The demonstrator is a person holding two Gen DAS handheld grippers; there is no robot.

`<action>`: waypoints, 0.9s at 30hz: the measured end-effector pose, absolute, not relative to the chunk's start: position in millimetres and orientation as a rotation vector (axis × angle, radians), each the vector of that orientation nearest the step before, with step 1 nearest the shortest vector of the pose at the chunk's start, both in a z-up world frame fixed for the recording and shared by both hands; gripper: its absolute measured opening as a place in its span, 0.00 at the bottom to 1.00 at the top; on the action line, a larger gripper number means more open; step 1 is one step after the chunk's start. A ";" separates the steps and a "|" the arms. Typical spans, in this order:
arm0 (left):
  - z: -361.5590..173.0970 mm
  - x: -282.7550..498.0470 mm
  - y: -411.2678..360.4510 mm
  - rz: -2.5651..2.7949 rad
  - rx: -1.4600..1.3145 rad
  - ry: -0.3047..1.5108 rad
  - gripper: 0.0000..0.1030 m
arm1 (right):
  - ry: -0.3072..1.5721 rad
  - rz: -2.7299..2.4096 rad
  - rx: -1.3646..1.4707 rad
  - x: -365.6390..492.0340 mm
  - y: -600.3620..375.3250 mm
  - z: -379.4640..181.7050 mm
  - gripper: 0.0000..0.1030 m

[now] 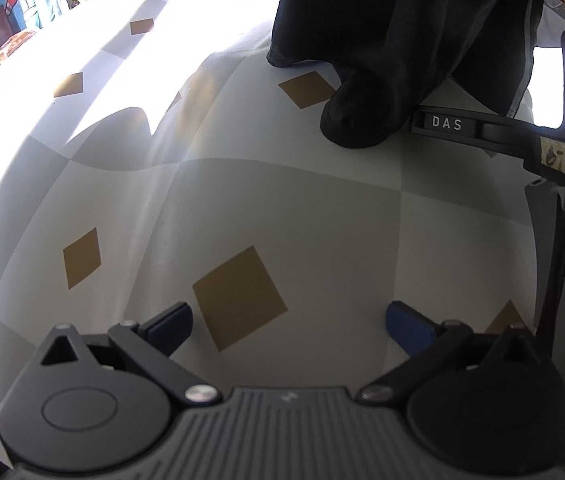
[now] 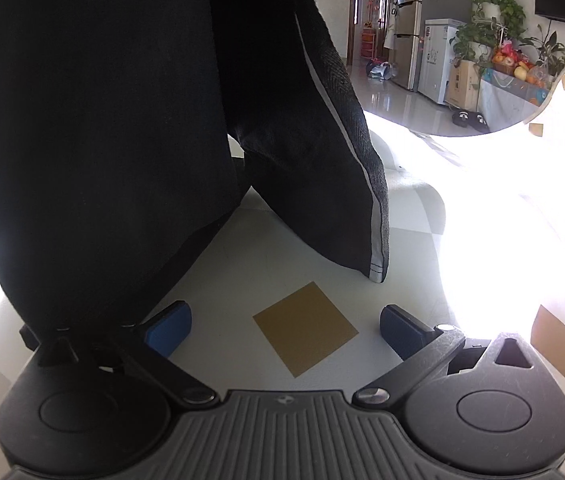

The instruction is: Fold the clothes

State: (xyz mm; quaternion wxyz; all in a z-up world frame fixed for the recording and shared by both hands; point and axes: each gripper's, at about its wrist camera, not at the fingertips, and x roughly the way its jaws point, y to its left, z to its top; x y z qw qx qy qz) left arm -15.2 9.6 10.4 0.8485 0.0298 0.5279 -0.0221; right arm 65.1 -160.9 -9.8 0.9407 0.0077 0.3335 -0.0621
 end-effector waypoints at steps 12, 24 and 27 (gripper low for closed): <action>14.8 -21.7 5.5 -0.031 0.107 1.106 1.00 | 0.680 -0.127 0.015 65.1 -161.0 -9.8 0.98; 18.1 -23.9 4.7 -0.043 0.111 1.096 1.00 | 0.680 -0.127 0.015 65.2 -161.0 -9.7 0.98; 19.2 -24.3 4.7 -0.047 0.108 1.095 1.00 | 0.680 -0.127 0.015 65.3 -161.0 -9.7 0.98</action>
